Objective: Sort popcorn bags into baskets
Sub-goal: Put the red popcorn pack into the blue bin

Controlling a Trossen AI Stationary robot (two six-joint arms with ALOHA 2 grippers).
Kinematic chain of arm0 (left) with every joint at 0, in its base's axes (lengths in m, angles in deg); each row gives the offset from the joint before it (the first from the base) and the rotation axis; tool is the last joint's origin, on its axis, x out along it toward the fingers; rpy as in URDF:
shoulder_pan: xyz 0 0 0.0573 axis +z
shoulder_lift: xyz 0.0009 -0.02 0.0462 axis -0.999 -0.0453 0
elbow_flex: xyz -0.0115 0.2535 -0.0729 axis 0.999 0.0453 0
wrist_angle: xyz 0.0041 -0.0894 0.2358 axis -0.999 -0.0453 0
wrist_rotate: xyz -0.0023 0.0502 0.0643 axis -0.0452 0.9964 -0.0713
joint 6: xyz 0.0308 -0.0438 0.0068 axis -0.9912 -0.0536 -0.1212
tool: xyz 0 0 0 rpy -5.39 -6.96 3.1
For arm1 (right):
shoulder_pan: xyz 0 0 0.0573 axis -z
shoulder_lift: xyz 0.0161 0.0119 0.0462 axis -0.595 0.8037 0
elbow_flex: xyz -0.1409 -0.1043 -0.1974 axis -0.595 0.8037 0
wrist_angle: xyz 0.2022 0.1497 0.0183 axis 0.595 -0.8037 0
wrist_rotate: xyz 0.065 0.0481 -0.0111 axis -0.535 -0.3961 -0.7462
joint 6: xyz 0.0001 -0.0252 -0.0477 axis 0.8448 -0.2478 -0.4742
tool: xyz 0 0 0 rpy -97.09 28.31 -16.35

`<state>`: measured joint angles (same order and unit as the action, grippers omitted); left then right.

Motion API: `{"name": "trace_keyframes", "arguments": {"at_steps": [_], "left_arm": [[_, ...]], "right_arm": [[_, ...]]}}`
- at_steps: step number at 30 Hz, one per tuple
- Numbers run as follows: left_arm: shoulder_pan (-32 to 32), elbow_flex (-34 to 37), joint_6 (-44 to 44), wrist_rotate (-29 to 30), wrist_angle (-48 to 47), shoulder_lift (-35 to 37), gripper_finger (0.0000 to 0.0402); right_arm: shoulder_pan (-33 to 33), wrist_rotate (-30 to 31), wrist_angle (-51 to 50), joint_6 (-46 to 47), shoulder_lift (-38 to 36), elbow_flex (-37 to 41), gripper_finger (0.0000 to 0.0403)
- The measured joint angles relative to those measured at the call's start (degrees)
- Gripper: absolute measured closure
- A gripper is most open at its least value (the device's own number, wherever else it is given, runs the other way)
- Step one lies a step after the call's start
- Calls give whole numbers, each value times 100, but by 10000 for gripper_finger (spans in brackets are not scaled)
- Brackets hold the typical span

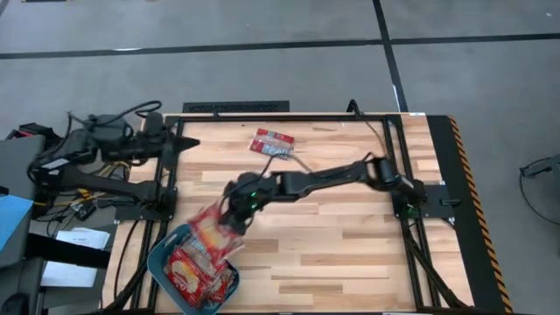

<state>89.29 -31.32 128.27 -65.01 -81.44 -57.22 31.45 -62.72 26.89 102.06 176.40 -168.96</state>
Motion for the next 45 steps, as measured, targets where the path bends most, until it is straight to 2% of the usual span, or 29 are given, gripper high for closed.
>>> {"name": "trace_keyframes", "arguments": {"at_steps": [6, 8, 10, 18, 24, 27, 35, 38, 41, 45], "left_arm": [[0, 0, 77, 1, -562, 377, 401], [0, 0, 77, 1, -703, 419, 401], [0, 1, 78, -11, -850, 450, 401], [0, 2, 73, -15, -1264, 471, 401], [0, 2, -50, 1, -1365, 471, 401], [0, 2, -93, 26, -1364, 471, 401], [0, 2, -98, 68, -1416, 471, 401], [0, 2, -95, 72, -1487, 471, 401], [0, 65, -91, 88, -1443, 475, 401], [0, 271, 9, 85, -1460, 469, 401]], "right_arm": [[-349, -31, -608, 4, 1276, -2049, 374], [-433, -72, -577, 16, 1599, -2417, 378], [-490, -139, 46, 309, 1681, -2204, 380], [-533, -168, -94, 351, 1911, -2174, 358], [-546, -82, 263, 96, 1958, -2193, 349], [-546, -82, 255, -37, 1958, -2193, 325], [-523, -86, 251, -243, 1958, -2193, 217], [-498, -88, 274, -251, 1958, -2193, 189], [-507, -81, 288, -332, 1958, -2193, 181], [-508, -119, 237, -451, 1958, -2193, 193]]}}
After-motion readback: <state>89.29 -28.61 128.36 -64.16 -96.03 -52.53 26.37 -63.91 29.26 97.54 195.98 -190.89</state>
